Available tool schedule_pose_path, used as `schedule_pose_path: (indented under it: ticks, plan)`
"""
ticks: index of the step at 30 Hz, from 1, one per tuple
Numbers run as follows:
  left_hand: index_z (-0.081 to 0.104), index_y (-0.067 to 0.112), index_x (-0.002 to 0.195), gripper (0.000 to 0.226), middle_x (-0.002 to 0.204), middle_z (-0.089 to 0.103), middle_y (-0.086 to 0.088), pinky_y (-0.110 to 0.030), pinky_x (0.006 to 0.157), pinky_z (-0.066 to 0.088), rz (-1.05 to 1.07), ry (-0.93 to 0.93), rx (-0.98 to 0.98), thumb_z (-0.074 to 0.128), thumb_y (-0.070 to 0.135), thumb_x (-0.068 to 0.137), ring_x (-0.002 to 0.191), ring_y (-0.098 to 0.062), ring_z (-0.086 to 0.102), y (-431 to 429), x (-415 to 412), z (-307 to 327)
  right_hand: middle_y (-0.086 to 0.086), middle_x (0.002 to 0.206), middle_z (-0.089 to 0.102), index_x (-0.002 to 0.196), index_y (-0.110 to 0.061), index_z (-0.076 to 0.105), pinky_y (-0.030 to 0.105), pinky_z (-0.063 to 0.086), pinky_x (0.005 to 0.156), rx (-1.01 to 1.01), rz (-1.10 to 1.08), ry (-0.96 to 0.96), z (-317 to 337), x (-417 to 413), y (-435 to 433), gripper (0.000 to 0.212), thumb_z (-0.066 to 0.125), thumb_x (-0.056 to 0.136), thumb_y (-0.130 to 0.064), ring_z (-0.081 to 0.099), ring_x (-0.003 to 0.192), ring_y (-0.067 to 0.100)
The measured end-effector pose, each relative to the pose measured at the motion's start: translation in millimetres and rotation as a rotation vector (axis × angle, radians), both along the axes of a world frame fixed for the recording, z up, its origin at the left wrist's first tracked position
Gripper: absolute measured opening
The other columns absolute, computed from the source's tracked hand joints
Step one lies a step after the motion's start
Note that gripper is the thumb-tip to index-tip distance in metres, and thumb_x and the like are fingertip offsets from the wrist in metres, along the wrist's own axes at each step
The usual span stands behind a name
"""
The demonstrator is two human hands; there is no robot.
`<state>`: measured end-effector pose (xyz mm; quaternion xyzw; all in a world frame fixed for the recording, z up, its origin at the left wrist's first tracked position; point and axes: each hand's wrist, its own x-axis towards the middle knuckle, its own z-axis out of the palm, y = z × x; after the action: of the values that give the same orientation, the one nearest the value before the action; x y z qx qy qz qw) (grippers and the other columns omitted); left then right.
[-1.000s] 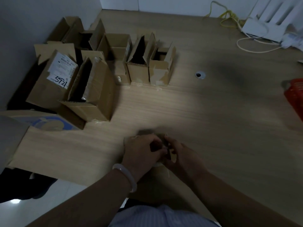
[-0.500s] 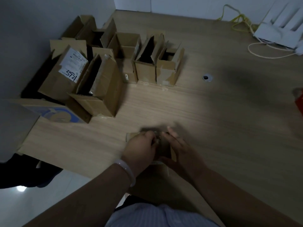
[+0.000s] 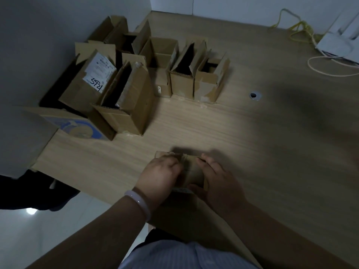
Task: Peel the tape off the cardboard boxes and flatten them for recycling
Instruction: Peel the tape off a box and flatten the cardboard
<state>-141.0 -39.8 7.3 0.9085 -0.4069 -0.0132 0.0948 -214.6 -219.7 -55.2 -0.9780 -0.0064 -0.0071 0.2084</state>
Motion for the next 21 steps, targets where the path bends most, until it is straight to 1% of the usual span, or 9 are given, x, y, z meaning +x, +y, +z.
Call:
schedule_pose_path:
  ticks: [2, 4, 6, 10, 13, 15, 17, 19, 21]
  plan:
    - [0.070, 0.016, 0.109, 0.027, 0.112, 0.065, -0.007, -0.030, 0.092, 0.047, -0.013, 0.050, 0.061, 0.067, 0.024, 0.084, 0.103, -0.026, 0.061, -4, -1, -1, 0.002, 0.152, 0.036, 0.146, -0.021, 0.037, 0.033, 0.036, 0.104, -0.012, 0.006, 0.009, 1, 0, 0, 0.078, 0.047, 0.083, -0.067, 0.042, 0.133, 0.022]
    - [0.064, 0.024, 0.121, 0.034, 0.125, 0.055, 0.001, -0.028, 0.101, 0.035, 0.047, 0.120, 0.061, 0.045, 0.038, 0.096, 0.116, -0.019, 0.048, -2, -4, -6, 0.001, 0.155, 0.030, 0.148, -0.023, 0.033, 0.031, 0.033, 0.106, -0.005, 0.013, 0.038, 2, 1, -2, 0.079, 0.046, 0.085, -0.067, 0.036, 0.137, 0.021]
    - [0.066, 0.025, 0.116, 0.035, 0.123, 0.056, 0.004, -0.026, 0.098, 0.035, 0.132, 0.182, -0.013, 0.043, 0.041, 0.096, 0.114, -0.015, 0.048, -2, -5, -9, -0.001, 0.156, 0.027, 0.149, -0.023, 0.031, 0.031, 0.031, 0.108, 0.011, 0.018, 0.057, 2, 1, -3, 0.079, 0.046, 0.085, -0.068, 0.033, 0.139, 0.019]
    - [0.068, 0.020, 0.107, 0.022, 0.111, 0.064, 0.000, -0.027, 0.088, 0.044, 0.360, 0.361, -0.113, 0.061, 0.031, 0.089, 0.103, -0.017, 0.057, -8, 1, -3, -0.003, 0.157, 0.023, 0.150, -0.025, 0.027, 0.032, 0.029, 0.111, 0.044, 0.019, 0.085, 2, 3, -2, 0.085, 0.037, 0.082, -0.075, 0.028, 0.140, 0.018]
    - [0.059, 0.019, 0.112, 0.034, 0.114, 0.056, -0.002, -0.032, 0.088, 0.049, 0.523, 0.442, -0.125, 0.070, 0.030, 0.082, 0.101, -0.019, 0.057, -15, 1, -2, -0.001, 0.157, 0.024, 0.150, -0.023, 0.028, 0.032, 0.025, 0.113, 0.031, 0.030, 0.069, 2, 5, -3, 0.085, 0.042, 0.082, -0.072, 0.026, 0.142, 0.019]
    - [0.059, 0.017, 0.115, 0.035, 0.122, 0.050, -0.004, -0.034, 0.094, 0.047, 0.524, 0.425, -0.064, 0.067, 0.030, 0.083, 0.106, -0.021, 0.054, -20, 0, -5, 0.001, 0.159, 0.020, 0.151, -0.021, 0.026, 0.032, 0.017, 0.116, 0.025, 0.087, 0.044, 2, 7, -4, 0.082, 0.047, 0.086, -0.065, 0.015, 0.146, 0.016]
    - [0.060, 0.017, 0.114, 0.031, 0.125, 0.050, -0.005, -0.035, 0.097, 0.044, 0.513, 0.395, -0.025, 0.063, 0.030, 0.086, 0.110, -0.022, 0.052, -24, -2, -6, -0.001, 0.161, 0.014, 0.152, -0.022, 0.021, 0.034, 0.013, 0.119, 0.020, 0.161, 0.056, 1, 9, -3, 0.077, 0.045, 0.089, -0.060, 0.001, 0.146, 0.011]
    - [0.062, 0.017, 0.110, 0.025, 0.121, 0.054, -0.005, -0.033, 0.094, 0.045, 0.509, 0.364, -0.031, 0.059, 0.029, 0.088, 0.108, -0.022, 0.053, -25, -2, -7, -0.002, 0.160, 0.015, 0.152, -0.023, 0.021, 0.036, 0.014, 0.120, 0.013, 0.182, 0.071, 0, 10, -2, 0.074, 0.040, 0.089, -0.058, 0.001, 0.147, 0.012]
    - [0.060, 0.017, 0.105, 0.019, 0.114, 0.058, -0.006, -0.030, 0.086, 0.046, 0.529, 0.350, -0.070, 0.056, 0.028, 0.090, 0.101, -0.024, 0.056, -22, -1, -6, -0.002, 0.159, 0.020, 0.151, -0.022, 0.026, 0.035, 0.015, 0.119, 0.001, 0.176, 0.050, 0, 10, -2, 0.073, 0.040, 0.090, -0.059, 0.008, 0.148, 0.015]
